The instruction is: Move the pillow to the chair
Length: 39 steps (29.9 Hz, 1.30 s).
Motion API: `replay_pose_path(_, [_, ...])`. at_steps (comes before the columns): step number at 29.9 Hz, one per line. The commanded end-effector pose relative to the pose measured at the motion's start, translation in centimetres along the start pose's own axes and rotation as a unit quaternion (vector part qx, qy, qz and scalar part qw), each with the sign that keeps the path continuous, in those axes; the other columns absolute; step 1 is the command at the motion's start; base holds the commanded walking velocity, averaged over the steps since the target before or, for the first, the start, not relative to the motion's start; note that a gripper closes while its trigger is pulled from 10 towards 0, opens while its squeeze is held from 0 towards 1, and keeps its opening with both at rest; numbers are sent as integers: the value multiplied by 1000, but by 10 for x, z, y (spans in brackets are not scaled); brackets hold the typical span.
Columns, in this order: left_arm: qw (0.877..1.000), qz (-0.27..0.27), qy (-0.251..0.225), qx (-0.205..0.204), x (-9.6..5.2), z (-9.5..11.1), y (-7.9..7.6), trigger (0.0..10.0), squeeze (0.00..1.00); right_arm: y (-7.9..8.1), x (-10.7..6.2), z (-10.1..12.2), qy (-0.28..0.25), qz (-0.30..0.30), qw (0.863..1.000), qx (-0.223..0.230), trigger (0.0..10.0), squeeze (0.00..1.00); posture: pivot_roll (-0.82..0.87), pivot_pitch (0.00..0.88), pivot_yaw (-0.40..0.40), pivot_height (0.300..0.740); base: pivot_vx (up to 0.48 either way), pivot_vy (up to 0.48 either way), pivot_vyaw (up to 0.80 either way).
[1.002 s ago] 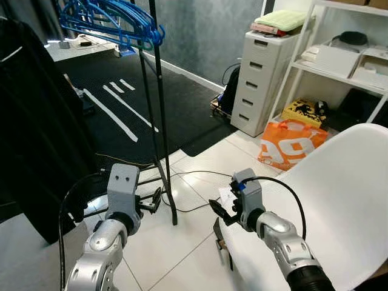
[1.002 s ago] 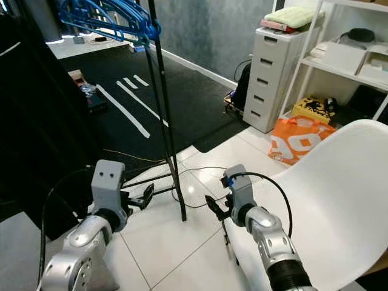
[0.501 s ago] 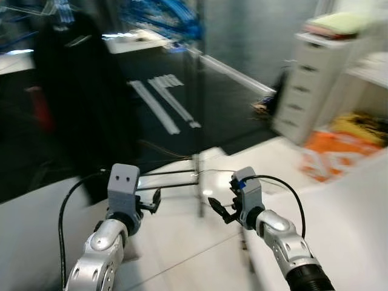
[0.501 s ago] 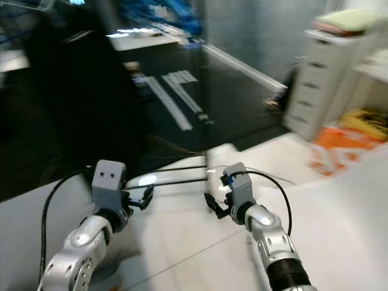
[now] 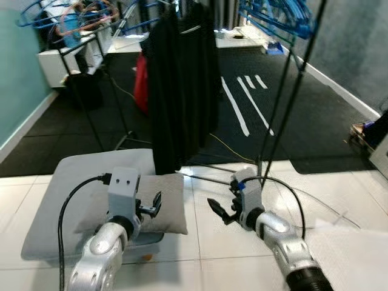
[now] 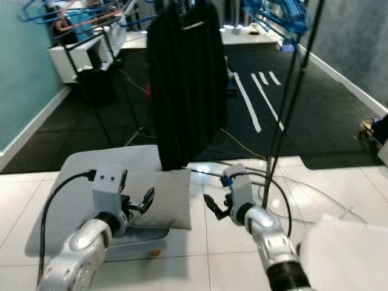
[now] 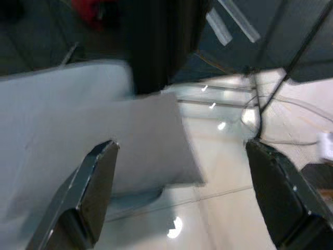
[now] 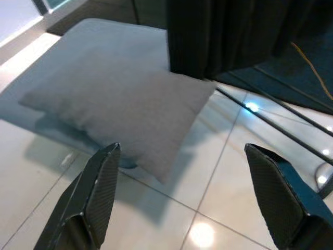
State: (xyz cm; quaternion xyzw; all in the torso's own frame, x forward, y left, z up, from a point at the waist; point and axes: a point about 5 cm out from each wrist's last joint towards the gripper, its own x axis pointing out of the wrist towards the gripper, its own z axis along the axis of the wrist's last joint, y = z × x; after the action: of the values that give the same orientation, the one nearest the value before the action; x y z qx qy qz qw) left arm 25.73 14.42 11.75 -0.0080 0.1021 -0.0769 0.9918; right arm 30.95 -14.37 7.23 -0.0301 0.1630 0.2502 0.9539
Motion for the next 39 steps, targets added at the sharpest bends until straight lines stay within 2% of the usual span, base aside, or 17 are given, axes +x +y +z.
replay_pose_path(1, [1000,-8,3,3,2,0,-2,10000,0,-3,-1,-2,5,-7,1000,3,10000,0,-128,0,-30,740,0,0,0])
replay_pose_path(8, [1000,-10,4,0,3,0,-2,10000,0,-4,-2,0,2,-9,1000,-2,10000,0,-137,6,-25,740,0,0,0])
replay_pose_path(26, [1000,-11,5,-10,4,1,-3,10000,0,-5,-1,2,6,-1,1000,-2,10000,0,-161,18,-28,740,0,0,800])
replay_pose_path(39, [1000,-16,7,-18,4,2,-2,10000,0,-8,-2,-3,26,-9,1000,15,10000,0,-168,11,-22,740,0,0,0])
